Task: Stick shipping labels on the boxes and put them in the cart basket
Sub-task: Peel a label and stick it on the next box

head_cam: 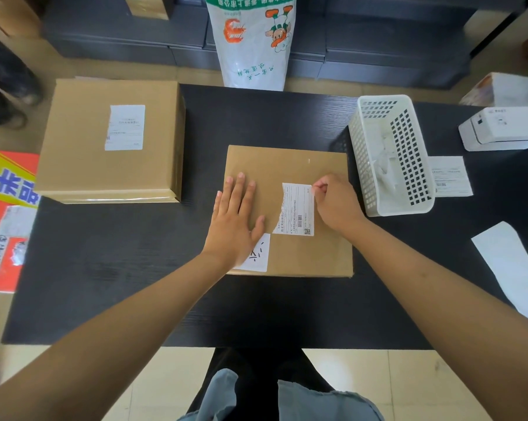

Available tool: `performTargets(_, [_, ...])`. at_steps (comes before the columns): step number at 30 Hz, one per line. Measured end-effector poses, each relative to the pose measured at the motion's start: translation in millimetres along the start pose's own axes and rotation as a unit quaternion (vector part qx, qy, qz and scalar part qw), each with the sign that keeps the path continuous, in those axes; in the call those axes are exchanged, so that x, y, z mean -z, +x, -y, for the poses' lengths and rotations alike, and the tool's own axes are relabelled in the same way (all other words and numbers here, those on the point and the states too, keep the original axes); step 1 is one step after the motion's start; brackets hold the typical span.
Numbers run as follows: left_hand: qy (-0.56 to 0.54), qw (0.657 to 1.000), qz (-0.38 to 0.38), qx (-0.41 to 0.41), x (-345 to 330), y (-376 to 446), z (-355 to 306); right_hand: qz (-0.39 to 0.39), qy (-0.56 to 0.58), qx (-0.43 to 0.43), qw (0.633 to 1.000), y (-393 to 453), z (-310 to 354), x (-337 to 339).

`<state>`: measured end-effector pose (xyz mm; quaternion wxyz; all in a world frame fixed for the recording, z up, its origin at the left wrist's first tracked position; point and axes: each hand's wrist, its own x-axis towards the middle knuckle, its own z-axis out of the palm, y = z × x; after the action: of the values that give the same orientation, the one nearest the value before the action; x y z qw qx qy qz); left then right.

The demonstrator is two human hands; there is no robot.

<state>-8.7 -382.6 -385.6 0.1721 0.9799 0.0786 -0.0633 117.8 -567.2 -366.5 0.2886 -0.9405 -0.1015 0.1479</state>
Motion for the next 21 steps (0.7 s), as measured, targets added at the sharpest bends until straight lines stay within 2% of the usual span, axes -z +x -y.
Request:
performTargets(5, [-0.003, 1.0, -0.002, 0.0, -1, 0, 1, -0.026, 0.025, -0.001, 0.999, -3, -4, 0])
performTargets(10, [-0.004, 1.0, -0.003, -0.002, -3, 0, 1, -0.04, -0.02, 0.002, 0.999, -4, 4, -2])
performTargets(16, [-0.003, 1.0, -0.002, 0.0, -2, 0, 1, 0.01, -0.188, -0.013, 0.982, -1, 19, -7])
performTargets(21, [-0.01, 1.0, -0.003, -0.001, -3, 0, 1, 0.051, -0.189, -0.017, 0.98, 2, 22, -4])
